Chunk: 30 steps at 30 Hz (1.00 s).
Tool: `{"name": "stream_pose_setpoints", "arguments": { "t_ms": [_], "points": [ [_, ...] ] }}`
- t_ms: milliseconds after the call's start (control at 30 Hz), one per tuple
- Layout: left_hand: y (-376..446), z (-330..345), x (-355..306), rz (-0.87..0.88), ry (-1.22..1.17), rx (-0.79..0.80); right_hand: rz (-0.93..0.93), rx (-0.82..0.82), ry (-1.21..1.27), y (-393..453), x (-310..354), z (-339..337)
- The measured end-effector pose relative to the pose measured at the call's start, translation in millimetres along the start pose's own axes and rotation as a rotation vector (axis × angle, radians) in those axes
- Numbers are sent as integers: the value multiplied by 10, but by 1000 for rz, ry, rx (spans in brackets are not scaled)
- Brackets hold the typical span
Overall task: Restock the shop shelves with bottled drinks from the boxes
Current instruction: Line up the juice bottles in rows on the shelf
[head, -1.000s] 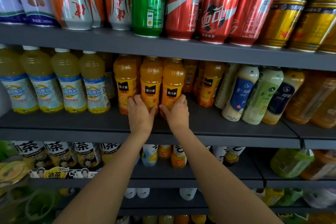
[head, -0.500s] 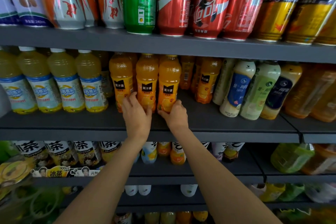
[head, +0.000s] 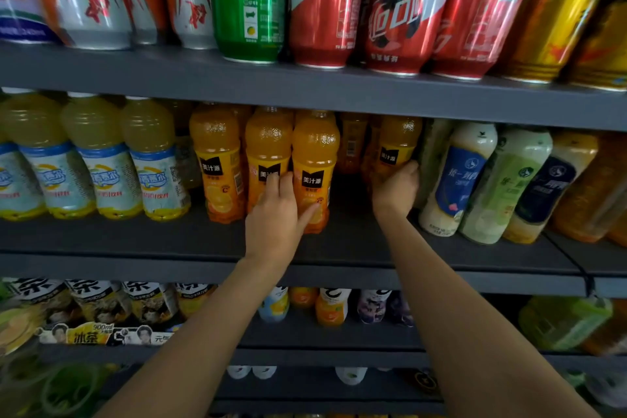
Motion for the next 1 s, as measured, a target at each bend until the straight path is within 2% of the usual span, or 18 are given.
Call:
{"name": "stream_pose_setpoints", "arguments": {
  "t_ms": [133,233,367,600,700,767,833,1000],
  "points": [
    [-27,44,13,8,-6,-24,-55,6,-37,-45,19,13],
    [-67,45,16,11,-29,-85,-190,135,-9,-157,131,107],
    [-74,63,20,10,-40,-95,-261,294,26,-264,335,300],
    [-99,111,10,5,-58,-70,-215,362,213,-317,247,288],
    [-147,166,20,49,-18,-68,-78,206,367,-159,-11,45],
    [-154,205,35,64,14,-72,-23,173,288,-12,-132,39],
    [-148,222,41,60,-13,-67,42,227,211,136,-183,167],
    [-155,229,44,60,-61,-68,32,228,90,469,-62,387]
  ]
}}
Point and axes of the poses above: each hand's wrist, its own y-axis towards the middle knuckle, its own z-axis out of the palm, x = y × z, the point moved 9 cm from there along y, towards the middle knuckle, and after that the axes turned 4 degrees about x, right-handed, at the moved point
